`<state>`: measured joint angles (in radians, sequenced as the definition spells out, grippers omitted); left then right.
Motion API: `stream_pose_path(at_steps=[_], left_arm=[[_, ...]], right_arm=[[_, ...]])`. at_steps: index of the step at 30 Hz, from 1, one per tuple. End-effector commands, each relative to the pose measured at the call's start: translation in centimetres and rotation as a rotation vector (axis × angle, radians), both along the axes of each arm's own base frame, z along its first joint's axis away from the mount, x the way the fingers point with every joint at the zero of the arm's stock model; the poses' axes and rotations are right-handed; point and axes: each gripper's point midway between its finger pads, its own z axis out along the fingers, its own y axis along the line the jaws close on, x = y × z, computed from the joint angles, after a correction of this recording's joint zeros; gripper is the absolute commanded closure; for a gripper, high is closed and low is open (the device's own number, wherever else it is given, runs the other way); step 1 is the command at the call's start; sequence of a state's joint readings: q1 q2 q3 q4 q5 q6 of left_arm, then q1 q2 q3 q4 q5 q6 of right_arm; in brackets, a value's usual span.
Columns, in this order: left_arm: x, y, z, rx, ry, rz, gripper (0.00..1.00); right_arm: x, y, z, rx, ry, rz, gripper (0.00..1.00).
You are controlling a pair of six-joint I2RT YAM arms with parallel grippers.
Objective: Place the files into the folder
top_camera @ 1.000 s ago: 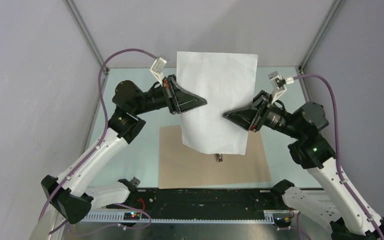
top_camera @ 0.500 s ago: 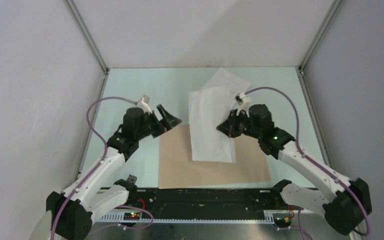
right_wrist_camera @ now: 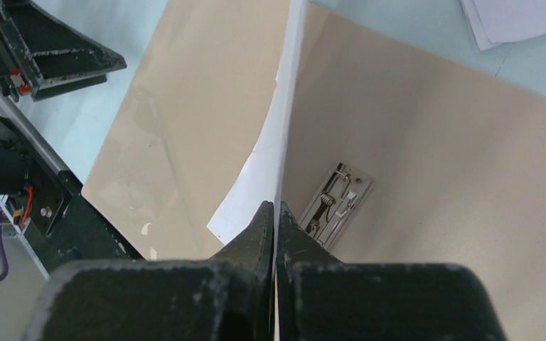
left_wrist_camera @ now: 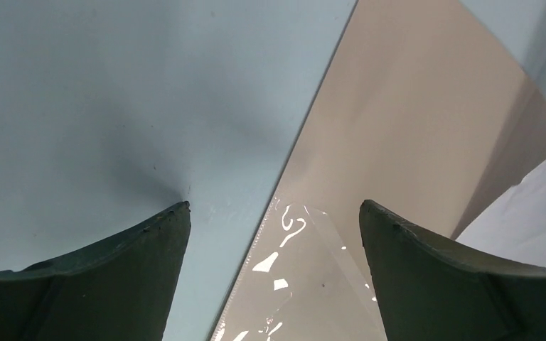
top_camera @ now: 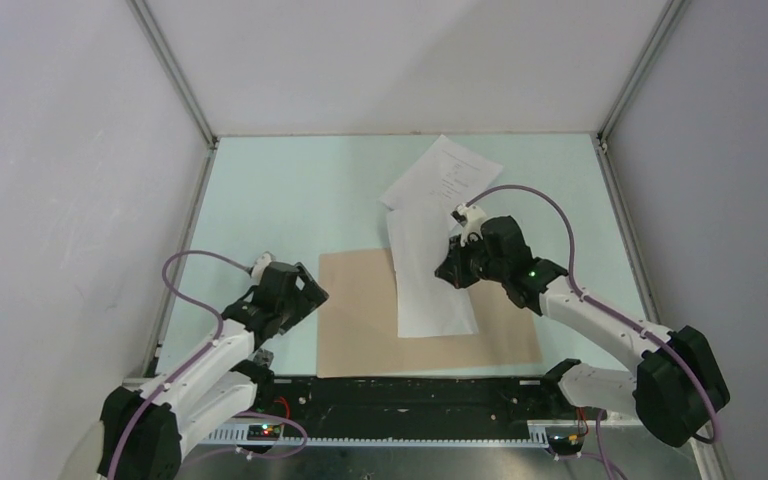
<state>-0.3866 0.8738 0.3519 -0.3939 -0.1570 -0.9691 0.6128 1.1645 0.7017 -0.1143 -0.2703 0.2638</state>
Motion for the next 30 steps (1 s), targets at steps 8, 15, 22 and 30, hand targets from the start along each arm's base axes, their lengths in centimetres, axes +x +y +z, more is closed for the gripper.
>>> stream_pose_path(at_steps=[8, 15, 22, 30], left_arm=[[0.0, 1.8, -1.0, 0.105, 0.068, 0.065, 0.05], [0.8, 1.2, -0.6, 0.113, 0.079, 0.024, 0.05], [0.8, 0.3, -0.6, 0.099, 0.084, -0.008, 0.08], [-0.9, 0.7, -1.3, 0.117, 0.089, 0.000, 0.20]], right_arm=[[-2.9, 2.6, 0.4, 0.094, 0.046, 0.264, 1.00], [-2.3, 1.9, 0.0, 0.029, 0.050, 0.213, 1.00], [-1.3, 1.6, -1.3, 0.034, 0.140, 0.099, 1.00], [-0.3, 2.2, -3.0, 0.021, 0.162, -0.032, 1.00]])
